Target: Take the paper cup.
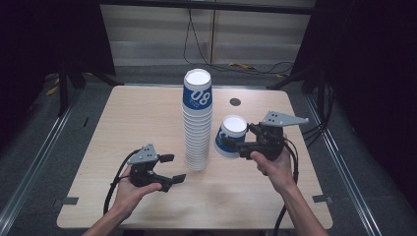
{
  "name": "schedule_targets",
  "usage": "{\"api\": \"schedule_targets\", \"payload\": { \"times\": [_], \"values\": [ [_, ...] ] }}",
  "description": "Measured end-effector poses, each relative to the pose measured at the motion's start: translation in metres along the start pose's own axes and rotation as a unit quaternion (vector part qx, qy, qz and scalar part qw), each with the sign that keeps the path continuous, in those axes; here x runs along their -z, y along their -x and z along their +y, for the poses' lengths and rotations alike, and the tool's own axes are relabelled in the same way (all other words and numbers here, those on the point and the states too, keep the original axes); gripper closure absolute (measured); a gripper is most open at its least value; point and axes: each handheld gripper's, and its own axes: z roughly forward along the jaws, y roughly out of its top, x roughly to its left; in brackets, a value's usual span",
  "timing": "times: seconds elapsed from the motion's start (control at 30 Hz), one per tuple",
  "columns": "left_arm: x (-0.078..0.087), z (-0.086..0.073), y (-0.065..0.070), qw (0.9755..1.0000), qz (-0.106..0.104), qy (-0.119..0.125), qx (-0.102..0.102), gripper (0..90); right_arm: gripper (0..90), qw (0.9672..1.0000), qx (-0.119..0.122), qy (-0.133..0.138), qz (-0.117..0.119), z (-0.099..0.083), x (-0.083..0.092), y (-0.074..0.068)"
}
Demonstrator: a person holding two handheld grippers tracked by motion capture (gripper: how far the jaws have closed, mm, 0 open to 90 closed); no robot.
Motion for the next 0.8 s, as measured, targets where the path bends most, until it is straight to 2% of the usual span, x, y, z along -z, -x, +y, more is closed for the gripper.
{"api": "schedule_targets", "payload": {
  "times": [0.07, 0.13, 0.2, 0.3, 0.43, 0.47, 0.53, 0.57, 0.7, 0.8],
  "values": [
    [0.001, 0.007, 0.000, 0.9999, 0.003, 0.009, -0.009, 15.8, 26.4, 1.0000, 0.003, -0.003, 0.002, -0.006, -0.004, -0.003],
    [0.003, 0.013, 0.001, 0.9997, 0.009, 0.016, -0.016, 15.8, 26.3, 0.9999, 0.002, -0.002, 0.016, -0.012, -0.008, -0.006],
    [0.002, 0.016, 0.002, 0.9997, 0.006, 0.015, -0.016, 15.7, 26.3, 0.9998, 0.002, -0.003, 0.019, -0.014, -0.009, -0.006],
    [-0.001, 0.014, 0.005, 0.9996, -0.004, 0.008, -0.026, 15.9, 26.2, 0.9997, -0.004, -0.003, 0.023, -0.019, -0.013, -0.005],
    [-0.005, 0.010, 0.007, 0.9996, -0.011, 0.016, -0.018, 17.1, 26.2, 0.9994, -0.010, 0.006, 0.032, -0.029, -0.019, -0.004],
    [-0.005, 0.010, 0.008, 0.9996, -0.009, 0.022, -0.018, 17.1, 26.3, 0.9994, -0.008, 0.008, 0.032, -0.032, -0.020, -0.004],
    [-0.005, 0.010, 0.008, 0.9995, -0.009, 0.016, -0.025, 17.4, 26.3, 0.9993, -0.012, 0.010, 0.035, -0.037, -0.024, -0.004],
    [-0.005, 0.009, 0.009, 0.9995, -0.010, 0.023, -0.022, 17.6, 26.3, 0.9991, -0.017, 0.010, 0.037, -0.039, -0.025, -0.005],
    [-0.007, 0.005, 0.010, 0.9994, -0.019, 0.017, -0.022, 17.6, 26.2, 0.9990, -0.022, -0.003, 0.039, -0.048, -0.030, -0.006],
    [-0.010, 0.002, 0.012, 0.9993, -0.030, 0.011, -0.017, 17.6, 26.2, 0.9990, -0.021, 0.000, 0.039, -0.051, -0.030, -0.005]
  ]
}}
